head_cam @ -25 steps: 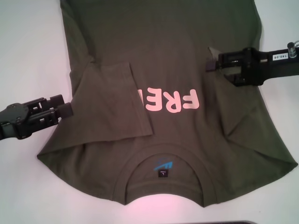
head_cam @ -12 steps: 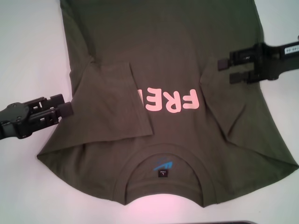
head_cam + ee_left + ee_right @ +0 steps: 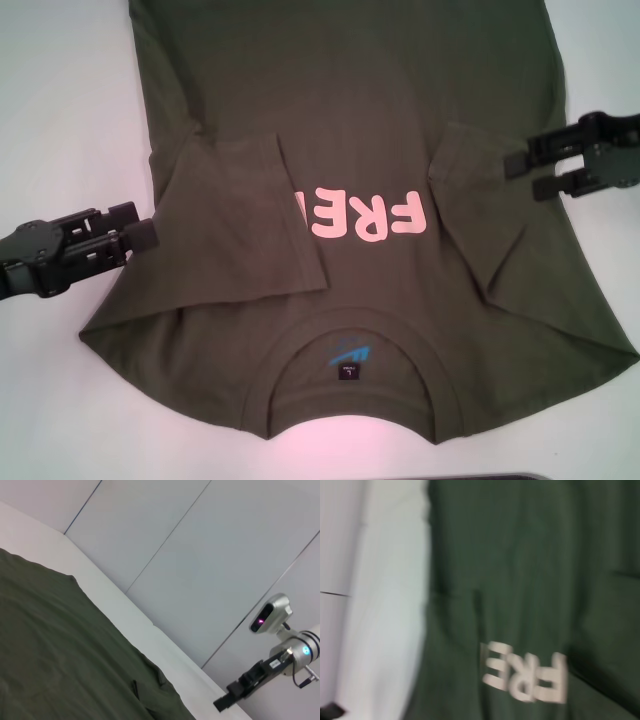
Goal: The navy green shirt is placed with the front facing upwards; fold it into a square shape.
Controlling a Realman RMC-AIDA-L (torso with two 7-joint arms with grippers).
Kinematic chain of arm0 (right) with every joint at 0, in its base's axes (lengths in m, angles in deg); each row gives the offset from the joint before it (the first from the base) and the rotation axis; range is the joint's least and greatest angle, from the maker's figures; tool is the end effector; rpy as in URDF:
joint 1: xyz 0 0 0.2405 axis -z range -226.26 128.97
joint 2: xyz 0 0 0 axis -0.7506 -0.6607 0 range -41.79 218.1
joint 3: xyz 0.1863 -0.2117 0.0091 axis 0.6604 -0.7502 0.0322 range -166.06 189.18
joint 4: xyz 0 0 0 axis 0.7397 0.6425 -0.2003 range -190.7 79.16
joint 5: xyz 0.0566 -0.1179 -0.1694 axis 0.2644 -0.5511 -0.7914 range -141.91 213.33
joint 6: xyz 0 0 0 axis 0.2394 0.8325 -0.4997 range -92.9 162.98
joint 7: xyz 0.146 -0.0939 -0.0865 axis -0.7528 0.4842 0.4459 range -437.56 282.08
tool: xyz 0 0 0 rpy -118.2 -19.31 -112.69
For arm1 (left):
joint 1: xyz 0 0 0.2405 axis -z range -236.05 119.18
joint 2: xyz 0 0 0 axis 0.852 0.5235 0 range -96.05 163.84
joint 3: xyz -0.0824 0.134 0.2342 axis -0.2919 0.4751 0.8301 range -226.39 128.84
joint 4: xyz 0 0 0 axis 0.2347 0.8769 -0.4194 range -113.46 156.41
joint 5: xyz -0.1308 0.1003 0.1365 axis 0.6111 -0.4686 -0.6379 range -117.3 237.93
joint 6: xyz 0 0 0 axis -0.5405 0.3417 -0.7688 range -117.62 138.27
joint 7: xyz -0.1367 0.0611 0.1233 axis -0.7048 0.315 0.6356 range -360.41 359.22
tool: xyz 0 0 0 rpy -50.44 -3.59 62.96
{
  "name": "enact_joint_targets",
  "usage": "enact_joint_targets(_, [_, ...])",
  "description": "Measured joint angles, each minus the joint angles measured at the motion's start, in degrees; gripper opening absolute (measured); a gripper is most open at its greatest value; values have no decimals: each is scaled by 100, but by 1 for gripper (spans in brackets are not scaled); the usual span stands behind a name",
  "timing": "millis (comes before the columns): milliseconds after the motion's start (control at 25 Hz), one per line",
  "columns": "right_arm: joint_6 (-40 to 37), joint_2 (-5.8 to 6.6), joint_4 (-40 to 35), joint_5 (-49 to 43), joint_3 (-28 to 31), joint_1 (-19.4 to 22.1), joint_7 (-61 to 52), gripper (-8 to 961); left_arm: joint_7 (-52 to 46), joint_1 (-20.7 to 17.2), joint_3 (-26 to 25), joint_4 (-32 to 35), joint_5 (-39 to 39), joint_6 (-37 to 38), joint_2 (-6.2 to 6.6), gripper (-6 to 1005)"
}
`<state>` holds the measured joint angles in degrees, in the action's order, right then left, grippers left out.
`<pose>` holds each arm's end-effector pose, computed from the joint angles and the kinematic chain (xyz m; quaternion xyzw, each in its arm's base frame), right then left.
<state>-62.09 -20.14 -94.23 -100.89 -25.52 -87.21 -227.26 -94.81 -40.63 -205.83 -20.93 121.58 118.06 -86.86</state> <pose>0.2976 0.3789 0.0088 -0.7229 0.6861 0.0751 0.0327 -0.3099 0.2721 -0.0163 -0.8451 -0.4027 -0.3403 0.0884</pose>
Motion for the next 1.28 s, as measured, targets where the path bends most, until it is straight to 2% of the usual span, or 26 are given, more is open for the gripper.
enact_joint_targets(560, [406,-155,54,-649,-107,58,-12,725,0,22,0,4,0,-22,2,628])
enact_joint_targets(880, [723,-261,172,-683,-175,49,-10,726,0,21,0,13,0,-47,2,628])
enact_joint_targets(1280, [1113,-335,357,-689,-361,7,-11,726,0,21,0,13,0,-47,0,628])
